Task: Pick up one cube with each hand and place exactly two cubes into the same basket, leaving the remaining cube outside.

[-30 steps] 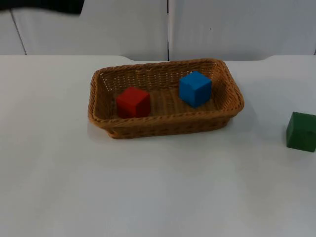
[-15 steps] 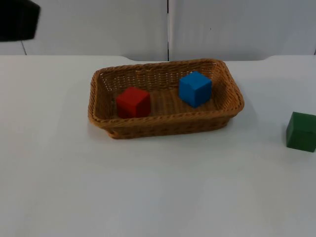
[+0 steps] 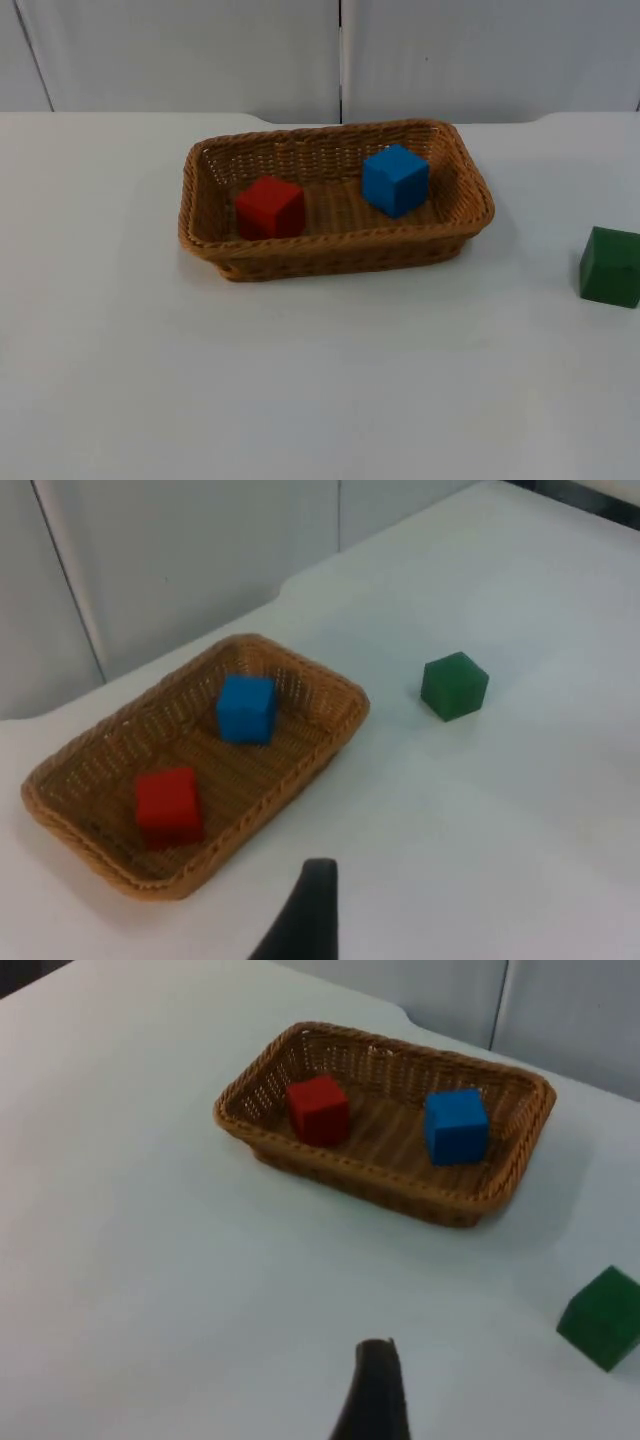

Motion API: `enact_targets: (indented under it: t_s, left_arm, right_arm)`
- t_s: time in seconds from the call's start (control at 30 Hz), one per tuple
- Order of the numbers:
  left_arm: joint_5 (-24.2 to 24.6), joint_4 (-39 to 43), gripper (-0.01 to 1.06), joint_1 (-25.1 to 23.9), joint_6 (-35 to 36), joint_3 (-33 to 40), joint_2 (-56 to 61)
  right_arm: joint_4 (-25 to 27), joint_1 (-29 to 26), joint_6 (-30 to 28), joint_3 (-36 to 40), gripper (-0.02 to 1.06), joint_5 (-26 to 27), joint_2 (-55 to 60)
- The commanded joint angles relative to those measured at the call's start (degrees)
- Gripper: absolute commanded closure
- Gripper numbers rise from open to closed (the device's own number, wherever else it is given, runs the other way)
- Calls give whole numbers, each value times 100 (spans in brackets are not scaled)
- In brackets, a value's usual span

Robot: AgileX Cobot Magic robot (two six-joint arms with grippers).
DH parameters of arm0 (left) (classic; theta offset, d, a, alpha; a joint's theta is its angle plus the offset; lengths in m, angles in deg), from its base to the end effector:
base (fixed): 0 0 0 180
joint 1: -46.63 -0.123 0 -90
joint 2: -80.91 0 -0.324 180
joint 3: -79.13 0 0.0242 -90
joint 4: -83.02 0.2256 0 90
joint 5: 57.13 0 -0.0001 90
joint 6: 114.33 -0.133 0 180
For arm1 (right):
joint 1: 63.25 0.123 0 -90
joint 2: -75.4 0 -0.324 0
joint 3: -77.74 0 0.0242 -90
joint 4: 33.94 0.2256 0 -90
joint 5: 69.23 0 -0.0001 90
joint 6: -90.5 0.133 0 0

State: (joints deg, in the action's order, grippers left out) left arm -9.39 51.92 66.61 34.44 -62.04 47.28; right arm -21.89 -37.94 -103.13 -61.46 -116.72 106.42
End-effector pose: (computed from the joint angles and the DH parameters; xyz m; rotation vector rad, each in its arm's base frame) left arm 0.0284 -0.0644 0.3400 0.7466 1.8784 -0.5156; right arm 0.0314 0.0375 0.3202 -0.6444 1.9839 0.3722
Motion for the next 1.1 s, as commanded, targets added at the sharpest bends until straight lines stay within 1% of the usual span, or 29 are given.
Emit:
enact_targets:
  t_s: [0.0,0.1,0.17,0.23,0.27,0.37,0.47,0.5,0.63,0.67,0.73,0.87,0.9,0.97,1.03,1.07]
  left_arm:
    - [73,54,17,-1,71,147,147]
    - [73,54,17,-1,176,432,383]
    - [84,100,17,-1,222,667,608]
    - [84,252,17,-1,476,845,855]
    - [84,252,17,-1,476,845,855]
    - [175,481,17,-1,894,992,1173]
    - [416,677,17,-1,1029,993,1477]
    - [416,677,17,-1,1029,993,1477]
    - [697,720,17,-1,1029,993,1887]
    - [697,720,17,-1,1029,993,1887]
    - [879,796,17,-1,1075,993,2060]
    - [898,922,17,-1,1269,993,2400]
    - [898,922,17,-1,1269,993,2400]
    - [898,1185,17,-1,1602,993,2556]
    - [898,1307,17,-1,1720,993,2621]
    - [939,1501,17,-1,1935,981,2679]
  right_arm:
    - [9,-5,51,144,41,-72,-190]
    - [9,-5,51,283,41,-113,-408]
    - [-32,-5,75,333,41,-272,-629]
    - [-103,-5,172,333,41,-458,-881]
    - [-103,-5,172,333,41,-458,-881]
    - [-397,-5,472,333,41,-743,-1262]
    - [-659,-5,781,333,41,-1056,-1623]
    - [-659,-5,781,333,41,-1056,-1623]
    - [-719,-5,782,333,41,-1381,-2064]
    - [-719,-5,782,333,41,-1381,-2064]
    - [-758,-5,832,333,41,-1573,-2274]
    - [-913,-5,971,333,41,-1950,-2418]
    - [-913,-5,971,333,41,-1950,-2418]
    - [-955,-5,999,371,41,-2120,-2418]
    - [-956,-5,999,414,41,-2133,-2418]
    - [-1022,-5,999,491,41,-2133,-2418]
